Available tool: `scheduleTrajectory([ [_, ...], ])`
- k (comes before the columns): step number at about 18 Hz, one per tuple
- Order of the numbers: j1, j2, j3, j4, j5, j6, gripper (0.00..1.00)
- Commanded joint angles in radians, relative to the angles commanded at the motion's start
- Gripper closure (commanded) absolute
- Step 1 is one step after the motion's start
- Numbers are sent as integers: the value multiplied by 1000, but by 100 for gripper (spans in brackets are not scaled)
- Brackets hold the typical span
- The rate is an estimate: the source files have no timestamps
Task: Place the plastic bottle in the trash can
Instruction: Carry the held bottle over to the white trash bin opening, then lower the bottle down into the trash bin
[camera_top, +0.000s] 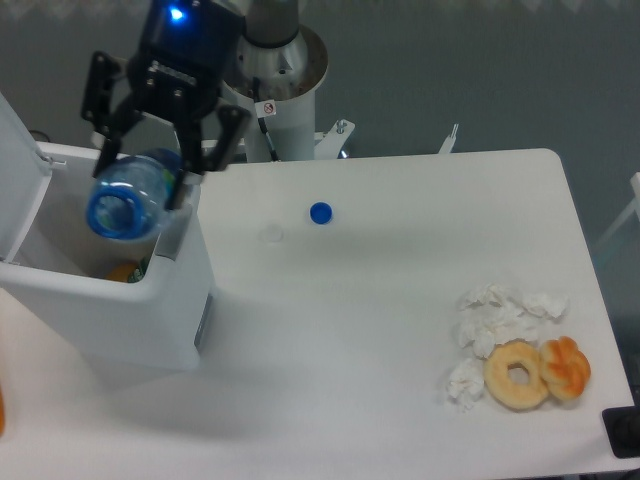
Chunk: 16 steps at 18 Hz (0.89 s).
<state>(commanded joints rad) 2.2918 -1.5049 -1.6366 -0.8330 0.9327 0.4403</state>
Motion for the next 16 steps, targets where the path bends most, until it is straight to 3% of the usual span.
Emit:
scheduleTrajectory([
  [4,-26,3,-19,0,-12,-5,28],
  [13,-37,-60,-22,5,-31,5,28],
  [16,-63,-99,-23,57,-34,6,28],
])
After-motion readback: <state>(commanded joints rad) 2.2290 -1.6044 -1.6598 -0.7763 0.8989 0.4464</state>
